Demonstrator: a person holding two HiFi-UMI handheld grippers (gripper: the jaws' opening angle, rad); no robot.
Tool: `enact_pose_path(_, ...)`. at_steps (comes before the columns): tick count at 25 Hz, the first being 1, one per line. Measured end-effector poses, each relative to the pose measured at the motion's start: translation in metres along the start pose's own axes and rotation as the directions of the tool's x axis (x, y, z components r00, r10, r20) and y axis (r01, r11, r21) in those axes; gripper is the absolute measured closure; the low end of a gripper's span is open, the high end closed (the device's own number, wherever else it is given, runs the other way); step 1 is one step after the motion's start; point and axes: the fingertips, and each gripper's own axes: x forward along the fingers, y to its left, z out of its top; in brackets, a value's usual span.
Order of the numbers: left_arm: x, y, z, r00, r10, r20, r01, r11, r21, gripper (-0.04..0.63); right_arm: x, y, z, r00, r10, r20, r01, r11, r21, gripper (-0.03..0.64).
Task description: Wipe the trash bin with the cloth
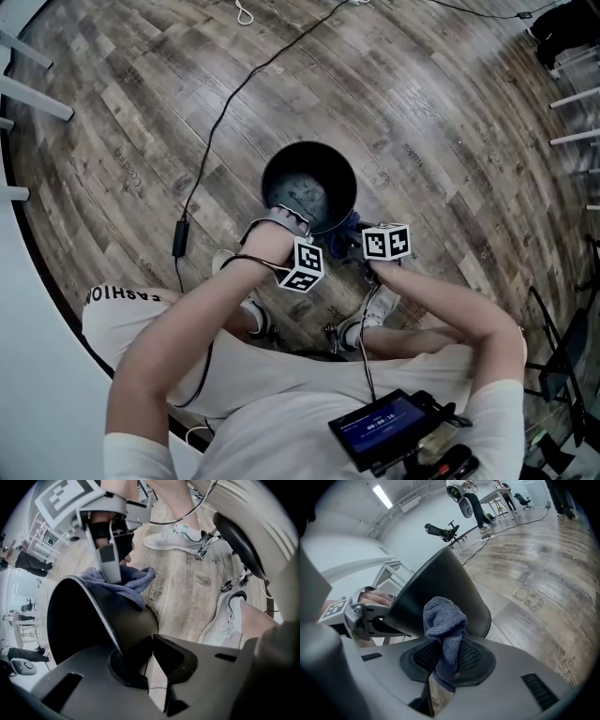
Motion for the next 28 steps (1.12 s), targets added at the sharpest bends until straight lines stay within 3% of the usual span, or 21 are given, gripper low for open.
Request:
enact_pose_path(5,0.0,0.002,0.002,1.0,-0.001,-0.005,0.001,1.0,-0.023,0.554,0.04,-0.039,-0.021,1.0,-0.01,-0.03,0.01,1.0,0.005,0.537)
enact_pose_path(10,0.0,0.011,0.008,1.0,0.001,0.017,0.001,0.995,-0.1,0.554,0.075,-0.082,-0.027,0.999,-0.033,-0.026,0.034,0.998,0.057,0.538)
enact_pose_path(15,-0.002,0.009,0.016,0.998,-0.028,0.049,0.034,0.992,-0.119,0.548,0.104,-0.104,-0.038,0.994,-0.032,-0.102,0.039,0.997,0.069,0.54)
enact_pose_path(22,-0.003,0.01,0.017,0.998,0.001,0.058,0.004,0.996,-0.092,0.535,0.082,-0.089,-0.029,0.991,-0.064,-0.119,0.064,0.998,0.002,0.54)
enact_pose_path(25,-0.004,0.004,0.011,0.999,-0.021,0.042,0.024,0.997,-0.073,0.438,0.051,-0.061,-0.019,0.994,-0.024,-0.106,0.018,0.998,-0.059,0.54)
enact_pose_path(28,-0.003,-0.005,-0.002,0.997,-0.071,0.028,0.074,0.993,-0.095,0.401,0.014,-0.026,-0.012,0.994,0.058,-0.091,-0.067,0.993,-0.099,0.54)
